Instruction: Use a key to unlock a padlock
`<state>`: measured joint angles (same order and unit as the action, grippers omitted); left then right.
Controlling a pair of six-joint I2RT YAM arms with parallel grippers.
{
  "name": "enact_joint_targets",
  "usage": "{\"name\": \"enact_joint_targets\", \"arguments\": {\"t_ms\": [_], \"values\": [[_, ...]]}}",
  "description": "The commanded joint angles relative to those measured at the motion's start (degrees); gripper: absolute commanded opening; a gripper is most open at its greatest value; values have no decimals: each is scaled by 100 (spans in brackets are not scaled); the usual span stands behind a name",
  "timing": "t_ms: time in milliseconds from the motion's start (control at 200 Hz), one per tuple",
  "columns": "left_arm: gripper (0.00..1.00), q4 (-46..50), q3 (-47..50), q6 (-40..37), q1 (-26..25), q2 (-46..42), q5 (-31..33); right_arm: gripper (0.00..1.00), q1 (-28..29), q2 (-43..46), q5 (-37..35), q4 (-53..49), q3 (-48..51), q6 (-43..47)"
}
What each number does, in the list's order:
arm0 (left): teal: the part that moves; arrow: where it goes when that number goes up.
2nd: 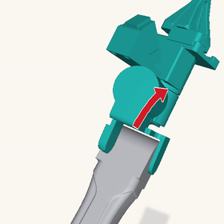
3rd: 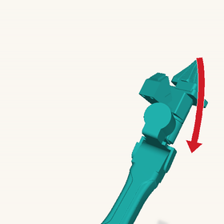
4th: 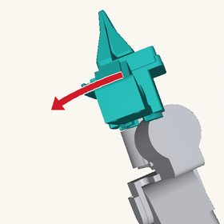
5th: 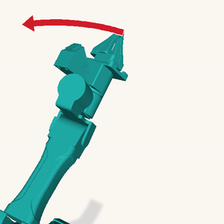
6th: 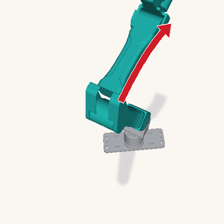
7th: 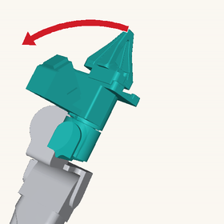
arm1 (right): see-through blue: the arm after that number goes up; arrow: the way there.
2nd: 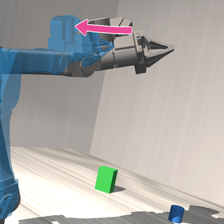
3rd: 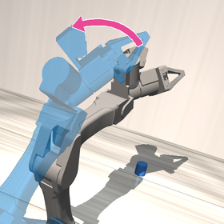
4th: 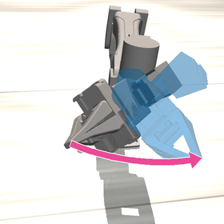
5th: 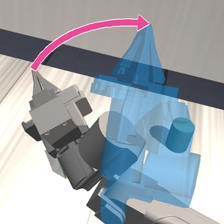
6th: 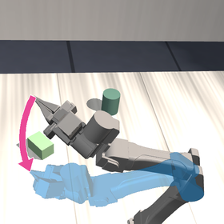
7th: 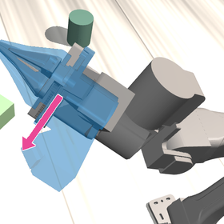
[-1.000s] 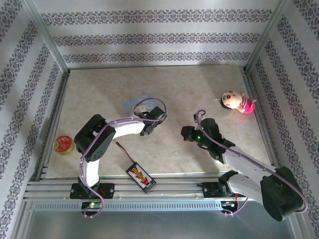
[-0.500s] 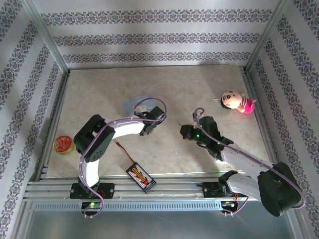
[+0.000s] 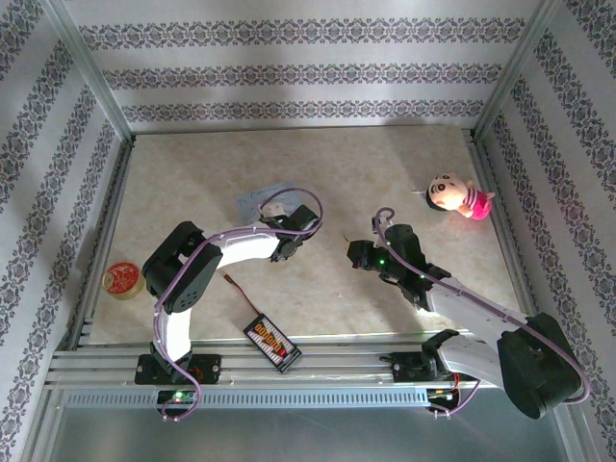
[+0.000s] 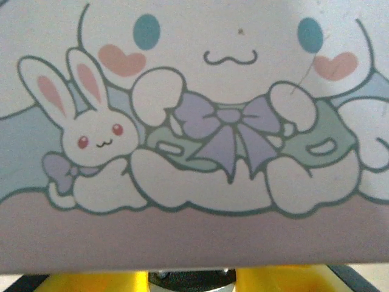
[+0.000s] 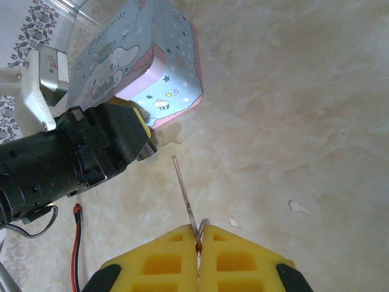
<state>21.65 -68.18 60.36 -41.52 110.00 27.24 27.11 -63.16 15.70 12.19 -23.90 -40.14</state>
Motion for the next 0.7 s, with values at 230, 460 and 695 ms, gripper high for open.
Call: {"name": "enact_joint_targets", "arguments": {"t_ms": [230,460,695], "values": [[25,-272,37,164,29,-63,-363,0,34,-40,-92,28,-63,208],[7,283,-265,924,38,-179,-1014,0,507,-712,-263,370,-122,200],[6,239,-204,1479,226,-509,-1965,0,965,-1721,-159,1254,-395,156]]}}
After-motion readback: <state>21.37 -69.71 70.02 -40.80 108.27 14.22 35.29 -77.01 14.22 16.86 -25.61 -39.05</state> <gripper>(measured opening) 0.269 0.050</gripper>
